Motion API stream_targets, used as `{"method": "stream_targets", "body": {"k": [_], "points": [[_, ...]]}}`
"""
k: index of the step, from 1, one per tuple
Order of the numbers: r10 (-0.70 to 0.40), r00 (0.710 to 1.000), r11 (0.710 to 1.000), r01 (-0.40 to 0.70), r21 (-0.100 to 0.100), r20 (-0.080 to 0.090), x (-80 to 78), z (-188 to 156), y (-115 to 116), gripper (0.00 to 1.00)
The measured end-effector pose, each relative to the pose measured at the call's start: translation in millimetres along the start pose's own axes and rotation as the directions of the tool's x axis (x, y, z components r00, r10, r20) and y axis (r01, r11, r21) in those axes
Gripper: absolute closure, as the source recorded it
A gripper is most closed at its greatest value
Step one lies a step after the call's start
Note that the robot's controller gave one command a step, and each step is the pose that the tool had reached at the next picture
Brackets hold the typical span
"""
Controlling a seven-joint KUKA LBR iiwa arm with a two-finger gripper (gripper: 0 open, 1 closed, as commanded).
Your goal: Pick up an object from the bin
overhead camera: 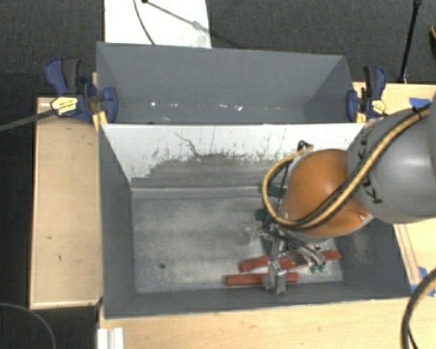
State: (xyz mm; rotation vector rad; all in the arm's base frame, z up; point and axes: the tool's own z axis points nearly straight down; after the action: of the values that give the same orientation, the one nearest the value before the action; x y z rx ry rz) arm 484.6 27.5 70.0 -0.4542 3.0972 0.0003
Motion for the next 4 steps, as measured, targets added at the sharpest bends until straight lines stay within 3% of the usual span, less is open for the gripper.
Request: {"method": "stream_targets", "body": {"k": [1,2,3,4], "points": [[0.019,1.000,1.000,-0.019,0.004,-0.007,26.5,-31,-137,0.00],[0.144,0.990,0.990,-0.144,-0.001,-0.010,35.0,-43,-116,0.00],[0.329,0.944,0.944,-0.329,0.001,-0.011,26.8,0,-110,0.00],[0.331,0.944,0.944,-0.331,0.002,-0.009,26.1,0,-110,0.00]]}}
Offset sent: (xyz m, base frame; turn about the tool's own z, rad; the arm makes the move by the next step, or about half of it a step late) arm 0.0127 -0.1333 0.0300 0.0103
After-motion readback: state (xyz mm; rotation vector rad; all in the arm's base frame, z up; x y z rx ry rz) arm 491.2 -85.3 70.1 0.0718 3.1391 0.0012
